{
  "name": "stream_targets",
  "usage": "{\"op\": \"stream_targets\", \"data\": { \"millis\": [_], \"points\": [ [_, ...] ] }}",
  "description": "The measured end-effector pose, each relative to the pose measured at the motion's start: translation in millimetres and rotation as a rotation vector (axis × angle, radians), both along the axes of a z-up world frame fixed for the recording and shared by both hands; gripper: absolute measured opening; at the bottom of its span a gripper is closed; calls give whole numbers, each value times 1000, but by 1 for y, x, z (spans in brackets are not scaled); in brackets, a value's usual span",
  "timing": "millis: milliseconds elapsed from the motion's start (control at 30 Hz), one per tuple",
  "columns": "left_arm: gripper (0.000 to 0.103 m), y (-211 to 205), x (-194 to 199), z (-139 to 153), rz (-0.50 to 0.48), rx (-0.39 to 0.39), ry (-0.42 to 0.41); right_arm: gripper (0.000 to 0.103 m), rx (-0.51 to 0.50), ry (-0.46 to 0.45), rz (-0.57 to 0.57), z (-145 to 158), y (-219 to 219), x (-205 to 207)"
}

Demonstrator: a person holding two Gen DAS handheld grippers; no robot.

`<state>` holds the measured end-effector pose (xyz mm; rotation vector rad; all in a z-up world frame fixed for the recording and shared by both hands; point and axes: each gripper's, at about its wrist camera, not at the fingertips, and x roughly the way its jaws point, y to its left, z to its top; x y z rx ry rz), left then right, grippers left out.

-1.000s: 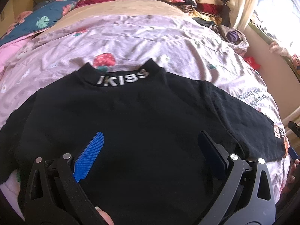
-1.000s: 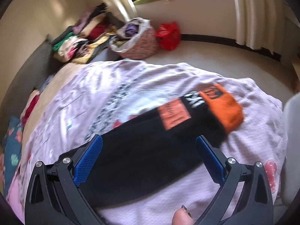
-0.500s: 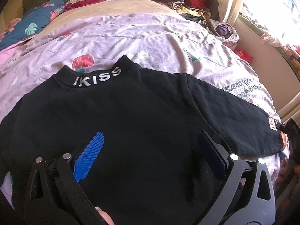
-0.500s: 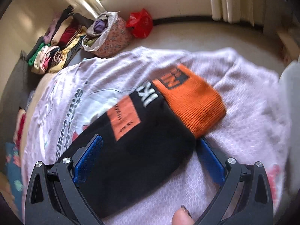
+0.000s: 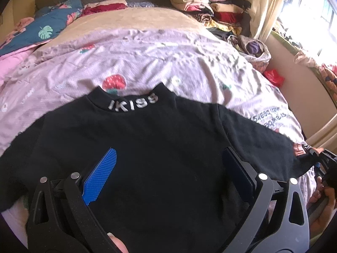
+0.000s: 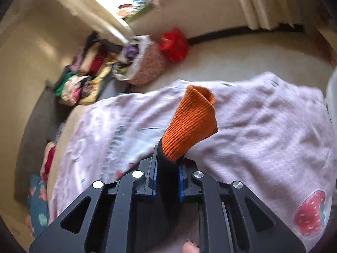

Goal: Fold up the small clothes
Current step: 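Lift the sleeve with the right gripper and carry it across the shirt front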

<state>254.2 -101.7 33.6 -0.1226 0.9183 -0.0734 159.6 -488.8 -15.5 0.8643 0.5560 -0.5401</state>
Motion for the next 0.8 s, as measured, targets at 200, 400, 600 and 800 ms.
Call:
{"op": "stream_targets", "data": {
  "millis": [200, 400, 600, 800],
  "points": [
    [94, 16, -5, 24, 19, -20, -32, 13, -76, -106, 202, 42, 46, 14],
    [94, 37, -9, 40, 45, -74, -51, 13, -163, -190, 407, 76, 102, 22],
    [94, 61, -13, 42, 57, -152, -42, 13, -224, -236, 562, 91, 149, 29],
    [94, 85, -18, 44, 64, -231, -43, 13, -272, -266, 697, 100, 196, 37]
  ]
}}
